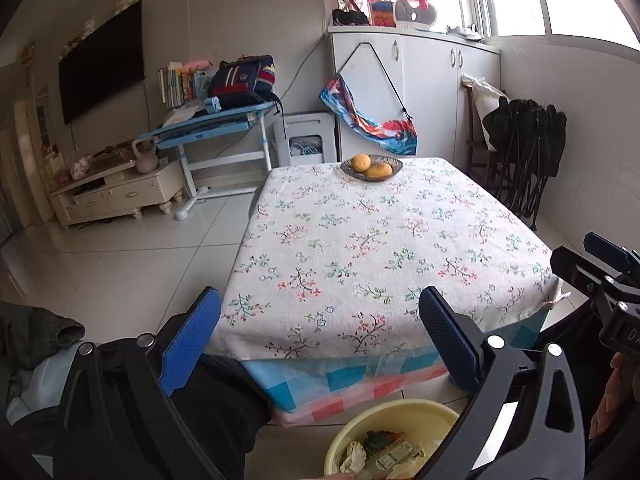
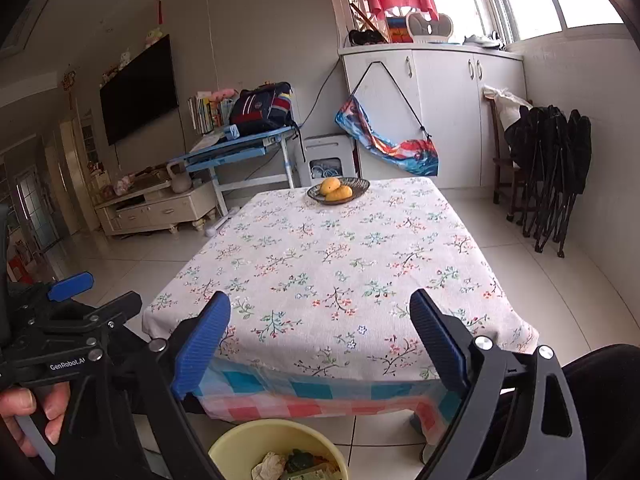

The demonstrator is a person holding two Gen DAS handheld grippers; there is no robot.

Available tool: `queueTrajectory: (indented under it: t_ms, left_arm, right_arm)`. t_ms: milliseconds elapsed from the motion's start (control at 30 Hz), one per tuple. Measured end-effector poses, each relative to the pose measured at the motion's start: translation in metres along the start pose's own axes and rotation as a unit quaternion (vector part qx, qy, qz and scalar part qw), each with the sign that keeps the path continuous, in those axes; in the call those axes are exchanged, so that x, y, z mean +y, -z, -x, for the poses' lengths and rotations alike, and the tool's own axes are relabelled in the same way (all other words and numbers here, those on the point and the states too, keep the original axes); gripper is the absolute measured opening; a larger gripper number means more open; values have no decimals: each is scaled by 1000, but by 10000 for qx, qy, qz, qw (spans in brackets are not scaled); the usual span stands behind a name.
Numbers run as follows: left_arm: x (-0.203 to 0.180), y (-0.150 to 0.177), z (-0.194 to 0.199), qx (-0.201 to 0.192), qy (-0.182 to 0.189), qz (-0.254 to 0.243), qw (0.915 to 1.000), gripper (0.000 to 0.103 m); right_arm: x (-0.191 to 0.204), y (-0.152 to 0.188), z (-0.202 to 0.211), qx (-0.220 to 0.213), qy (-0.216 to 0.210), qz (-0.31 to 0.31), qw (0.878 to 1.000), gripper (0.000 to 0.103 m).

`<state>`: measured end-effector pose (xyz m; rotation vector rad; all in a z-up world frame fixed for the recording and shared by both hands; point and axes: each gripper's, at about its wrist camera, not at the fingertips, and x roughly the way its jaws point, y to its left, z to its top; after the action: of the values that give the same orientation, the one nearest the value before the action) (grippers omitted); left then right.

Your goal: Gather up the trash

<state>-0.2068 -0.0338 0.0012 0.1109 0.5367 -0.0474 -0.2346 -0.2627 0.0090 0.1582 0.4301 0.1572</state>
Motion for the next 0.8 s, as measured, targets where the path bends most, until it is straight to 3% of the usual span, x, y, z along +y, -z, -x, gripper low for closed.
queueTrajectory:
  t_ms: [400,800]
  left_arm:
    - [5,-13,22,-433,-235,145,9987,96]
    - [8,-12,23,-446,-351,204,9982,96]
  right_arm:
    - [3,-4,4,-310,184,146,9992,92]
    - [7,-1,4,-345,323,237,9986,94]
